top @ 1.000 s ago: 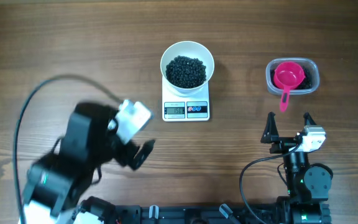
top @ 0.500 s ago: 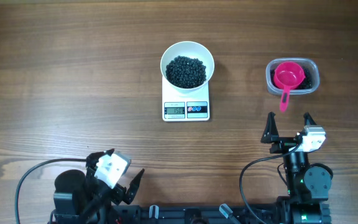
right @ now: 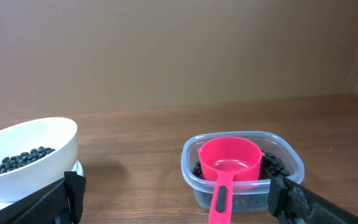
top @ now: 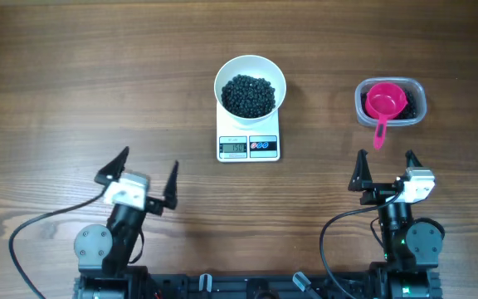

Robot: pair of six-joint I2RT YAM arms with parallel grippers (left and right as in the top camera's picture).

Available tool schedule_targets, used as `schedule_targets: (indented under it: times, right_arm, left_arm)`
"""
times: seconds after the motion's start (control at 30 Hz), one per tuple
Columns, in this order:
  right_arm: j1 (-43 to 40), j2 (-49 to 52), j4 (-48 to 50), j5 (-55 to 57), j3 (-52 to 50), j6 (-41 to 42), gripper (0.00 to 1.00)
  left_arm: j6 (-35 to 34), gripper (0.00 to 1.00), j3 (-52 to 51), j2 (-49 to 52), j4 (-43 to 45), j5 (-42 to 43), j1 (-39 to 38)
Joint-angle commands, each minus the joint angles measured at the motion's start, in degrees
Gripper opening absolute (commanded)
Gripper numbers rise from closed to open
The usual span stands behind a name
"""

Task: Scoop item into bowl and weigh 150g on scale

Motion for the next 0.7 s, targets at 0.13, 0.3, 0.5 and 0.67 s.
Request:
schedule_targets:
  times: [0.13,0.3,0.5,0.67]
  right_arm:
    - [0.4,-0.3,0.2,-0.6,-0.1,-0.4,1.00]
    - [0.4,-0.3,0.2,-0.6,-0.1,-0.3,1.00]
    - [0.4,-0.3,0.2,-0.6,-0.1,-0.3,1.00]
    - [0.4,-0.3,0.2,-0.6,-0.1,-0.4,1.00]
  left_arm:
    - [-12.5,1.00,-7.4,-1.2,10.0,-7.9,0.7]
    - [-14.8,1.00,-8.5,-5.8,4.0,-8.1,0.7]
    - [-18.1,1.00,-8.5,-5.8,0.9,-8.9,0.7]
    - [-18.1,1.00,-8.5,-5.8,0.9,-9.0,0.7]
